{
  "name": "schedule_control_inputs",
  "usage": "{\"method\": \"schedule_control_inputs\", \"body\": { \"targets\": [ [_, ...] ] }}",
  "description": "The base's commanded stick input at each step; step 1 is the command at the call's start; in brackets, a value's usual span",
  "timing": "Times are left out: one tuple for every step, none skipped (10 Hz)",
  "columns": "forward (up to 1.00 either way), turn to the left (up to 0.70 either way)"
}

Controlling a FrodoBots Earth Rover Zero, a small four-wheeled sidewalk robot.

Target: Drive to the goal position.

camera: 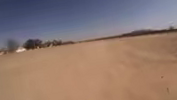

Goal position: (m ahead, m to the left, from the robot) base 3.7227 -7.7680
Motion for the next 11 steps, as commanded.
{"method": "schedule_control_inputs", "body": {
  "targets": [
    [1.0,0.0],
    [1.0,0.0],
    [1.0,0.0],
    [1.0,0.0],
    [1.0,-0.23],
    [1.0,-0.27],
    [1.0,-0.27],
    [1.0,-0.07],
    [1.0,0.0],
    [1.0,-0.13],
    [1.0,-0.27]
  ]
}}
